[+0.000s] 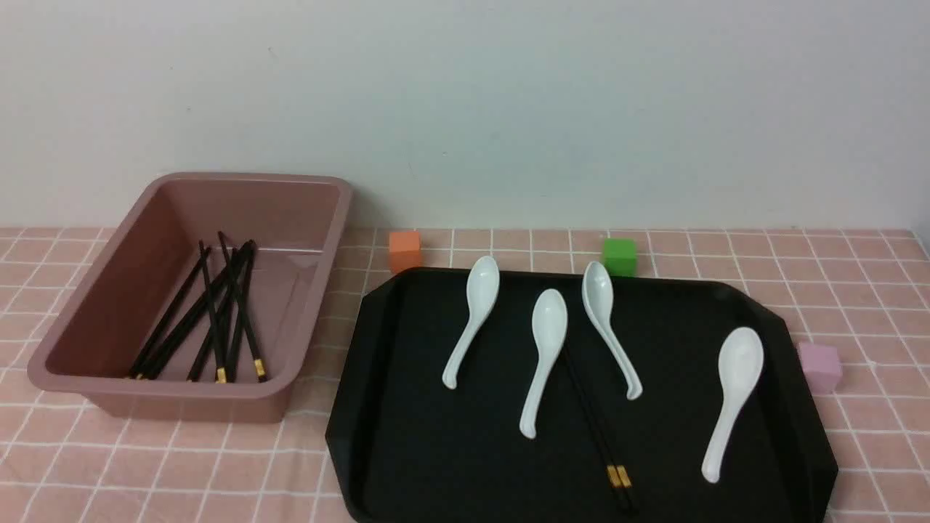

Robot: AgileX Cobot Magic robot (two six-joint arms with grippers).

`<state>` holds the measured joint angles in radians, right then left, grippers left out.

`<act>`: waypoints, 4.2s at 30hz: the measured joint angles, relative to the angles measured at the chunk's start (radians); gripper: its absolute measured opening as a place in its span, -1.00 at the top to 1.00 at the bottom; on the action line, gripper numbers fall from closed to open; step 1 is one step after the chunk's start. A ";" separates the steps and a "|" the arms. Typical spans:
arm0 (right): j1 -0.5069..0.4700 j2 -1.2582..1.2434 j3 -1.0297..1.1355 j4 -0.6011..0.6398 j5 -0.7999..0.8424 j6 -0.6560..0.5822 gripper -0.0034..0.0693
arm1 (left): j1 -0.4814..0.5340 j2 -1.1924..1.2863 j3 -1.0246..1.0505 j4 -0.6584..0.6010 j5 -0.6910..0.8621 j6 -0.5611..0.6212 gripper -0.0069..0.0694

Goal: On pink tablecloth take chopsticks from black tray and put them in box.
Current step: 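Move the gripper over the chopsticks on the black tray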

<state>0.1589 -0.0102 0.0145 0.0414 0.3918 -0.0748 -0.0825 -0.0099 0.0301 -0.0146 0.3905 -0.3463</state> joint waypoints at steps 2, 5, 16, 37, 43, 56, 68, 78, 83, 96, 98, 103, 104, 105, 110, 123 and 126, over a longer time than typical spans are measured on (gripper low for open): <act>0.000 0.000 0.000 0.000 0.000 0.000 0.47 | 0.000 0.000 0.000 0.000 0.000 0.000 0.19; 0.000 0.000 0.000 0.000 0.000 0.000 0.47 | 0.000 0.000 0.000 0.000 0.000 0.000 0.19; 0.000 0.000 0.000 0.000 0.000 0.000 0.45 | 0.000 0.000 0.000 0.000 0.000 0.000 0.19; 0.000 0.000 0.011 0.200 -0.428 0.199 0.38 | 0.000 0.000 0.000 0.000 0.000 0.000 0.19; 0.000 0.000 0.011 0.231 -0.483 0.240 0.38 | 0.000 0.000 0.000 0.000 0.000 0.000 0.19; 0.000 0.630 -0.627 0.153 0.548 0.158 0.86 | 0.000 0.000 0.000 0.000 0.000 0.000 0.19; 0.137 1.278 -0.861 0.176 0.534 0.103 0.89 | 0.000 0.000 0.000 0.000 0.000 0.000 0.19; 0.409 1.625 -1.040 0.005 0.418 0.344 0.51 | 0.000 0.000 0.000 0.000 0.000 0.000 0.19; 0.412 1.746 -1.120 -0.073 0.401 0.403 0.02 | 0.000 0.000 0.000 0.000 0.000 0.000 0.19; 0.368 1.936 -1.201 -0.090 0.295 0.432 -0.25 | 0.000 0.000 0.000 0.000 0.000 0.000 0.19; 0.366 1.941 -1.207 -0.090 0.296 0.432 -0.22 | 0.000 0.000 0.000 0.000 0.000 0.000 0.19; 0.366 1.957 -1.218 -0.090 0.301 0.432 -0.16 | 0.000 0.000 0.000 0.000 0.000 0.000 0.19; 0.366 1.960 -1.219 -0.090 0.302 0.432 -0.15 | 0.000 0.000 0.000 0.000 0.000 0.000 0.19; 0.366 1.963 -1.223 -0.089 0.307 0.432 -0.13 | 0.000 0.000 0.000 0.000 0.000 0.000 0.19; 0.366 1.970 -1.228 -0.076 0.311 0.410 0.08 | 0.000 0.000 0.000 0.000 0.000 0.000 0.19; 0.362 1.928 -1.220 -0.023 0.418 0.341 0.53 | 0.000 0.000 0.000 0.000 0.000 0.000 0.19; 0.362 1.857 -1.211 -0.022 0.472 0.345 0.53 | 0.000 0.000 0.000 0.000 0.000 0.000 0.19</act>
<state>0.5212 1.8468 -1.1960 0.0192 0.8639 0.2705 -0.0825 -0.0099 0.0301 -0.0146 0.3905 -0.3463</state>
